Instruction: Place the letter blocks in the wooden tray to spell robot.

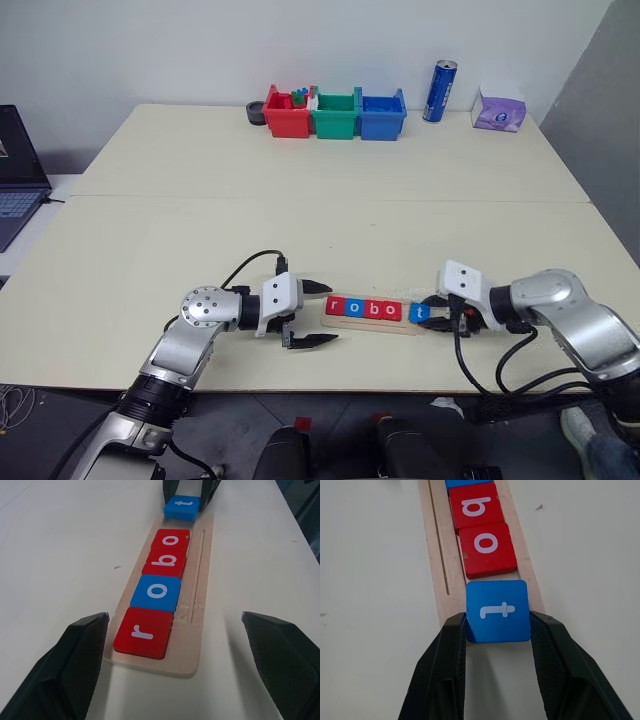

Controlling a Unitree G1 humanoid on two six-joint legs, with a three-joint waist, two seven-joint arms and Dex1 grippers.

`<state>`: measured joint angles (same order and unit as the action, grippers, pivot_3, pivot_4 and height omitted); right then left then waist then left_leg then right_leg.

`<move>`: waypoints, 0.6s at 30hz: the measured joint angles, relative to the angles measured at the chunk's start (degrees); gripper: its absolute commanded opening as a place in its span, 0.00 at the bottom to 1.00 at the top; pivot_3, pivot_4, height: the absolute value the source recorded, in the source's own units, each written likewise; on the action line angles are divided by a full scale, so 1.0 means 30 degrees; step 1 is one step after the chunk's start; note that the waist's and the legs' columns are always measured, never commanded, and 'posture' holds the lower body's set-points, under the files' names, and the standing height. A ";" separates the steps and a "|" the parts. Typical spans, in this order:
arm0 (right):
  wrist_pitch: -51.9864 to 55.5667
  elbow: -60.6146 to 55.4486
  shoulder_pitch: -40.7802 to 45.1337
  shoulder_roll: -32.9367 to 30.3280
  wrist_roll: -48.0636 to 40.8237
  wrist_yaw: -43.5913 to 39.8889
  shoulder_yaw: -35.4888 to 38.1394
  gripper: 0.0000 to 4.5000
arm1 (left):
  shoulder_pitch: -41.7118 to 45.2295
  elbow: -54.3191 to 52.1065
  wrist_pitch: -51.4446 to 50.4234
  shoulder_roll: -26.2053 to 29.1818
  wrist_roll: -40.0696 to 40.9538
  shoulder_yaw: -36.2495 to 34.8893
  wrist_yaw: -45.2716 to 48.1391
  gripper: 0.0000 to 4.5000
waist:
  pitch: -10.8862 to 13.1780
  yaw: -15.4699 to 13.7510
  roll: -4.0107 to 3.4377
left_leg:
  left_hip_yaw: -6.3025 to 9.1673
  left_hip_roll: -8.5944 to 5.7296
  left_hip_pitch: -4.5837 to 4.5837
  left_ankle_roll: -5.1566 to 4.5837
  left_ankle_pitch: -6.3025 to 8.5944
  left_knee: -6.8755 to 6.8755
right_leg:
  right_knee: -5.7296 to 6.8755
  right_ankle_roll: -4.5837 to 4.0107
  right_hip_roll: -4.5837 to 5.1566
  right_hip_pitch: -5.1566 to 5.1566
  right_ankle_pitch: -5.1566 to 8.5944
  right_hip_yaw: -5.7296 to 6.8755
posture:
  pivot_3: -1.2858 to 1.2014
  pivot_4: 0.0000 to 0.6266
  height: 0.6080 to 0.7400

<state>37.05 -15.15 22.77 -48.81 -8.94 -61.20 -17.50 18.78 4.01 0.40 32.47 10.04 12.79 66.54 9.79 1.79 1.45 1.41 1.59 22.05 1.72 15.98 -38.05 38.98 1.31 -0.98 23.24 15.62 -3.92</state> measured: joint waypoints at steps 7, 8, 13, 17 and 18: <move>0.0053 0.0580 0.0620 0.0147 0.0386 -0.0187 -0.0611 0.32 | -0.0013 -0.0001 0.0022 -0.0014 -0.0001 0.0000 -0.0298 1.00 | 0.0000 0.0004 0.0000 | 0.0001 0.0002 -0.0001 0.0000 0.0000 0.0000 | 0.0001 -0.0007 0.0002 0.0000 -0.0004 0.0001 | 0.52 0.24 1.00; 0.0062 0.0639 0.0666 0.0158 0.0390 -0.0246 -0.0618 0.32 | -0.0014 0.0000 0.0023 -0.0017 -0.0001 0.0000 -0.0305 1.00 | 0.0000 0.0005 0.0000 | 0.0001 0.0000 -0.0001 0.0000 0.0000 0.0000 | 0.0002 -0.0007 0.0002 0.0000 -0.0004 0.0001 | 0.52 0.24 1.00; 0.0226 0.0695 0.0843 0.0207 0.0356 -0.0444 -0.0639 0.32 | -0.0064 0.0000 0.0043 -0.0018 0.0000 0.0000 -0.0355 1.00 | 0.0000 0.0004 0.0000 | 0.0003 0.0000 0.0000 0.0000 0.0000 0.0000 | 0.0002 -0.0044 0.0002 0.0000 -0.0026 0.0003 | 0.52 0.24 1.00; 0.0379 0.0701 0.0907 0.0319 0.0308 -0.0751 -0.0641 0.32 | -0.0084 0.0000 0.0055 -0.0041 -0.0001 0.0000 -0.0375 1.00 | 0.0000 0.0005 0.0000 | 0.0001 -0.0002 -0.0001 0.0000 0.0000 -0.0001 | 0.0002 -0.0049 0.0002 0.0000 -0.0029 0.0002 | 0.52 0.24 1.00; 0.0374 0.0701 0.0925 0.0320 0.0310 -0.0838 -0.0642 0.32 | -0.0084 0.0000 0.0057 -0.0042 -0.0001 0.0000 -0.0375 1.00 | 0.0000 0.0005 0.0000 | 0.0002 -0.0001 0.0000 0.0000 0.0000 0.0000 | 0.0002 -0.0050 0.0002 0.0000 -0.0030 0.0004 | 0.52 0.24 1.00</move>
<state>38.17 -13.05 25.55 -47.85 -8.01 -63.71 -19.42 18.53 4.00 0.57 32.34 10.04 12.79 65.42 9.78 1.81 1.45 1.42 1.59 22.05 1.72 15.98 -38.05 38.98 1.16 -0.97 23.24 15.53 -3.90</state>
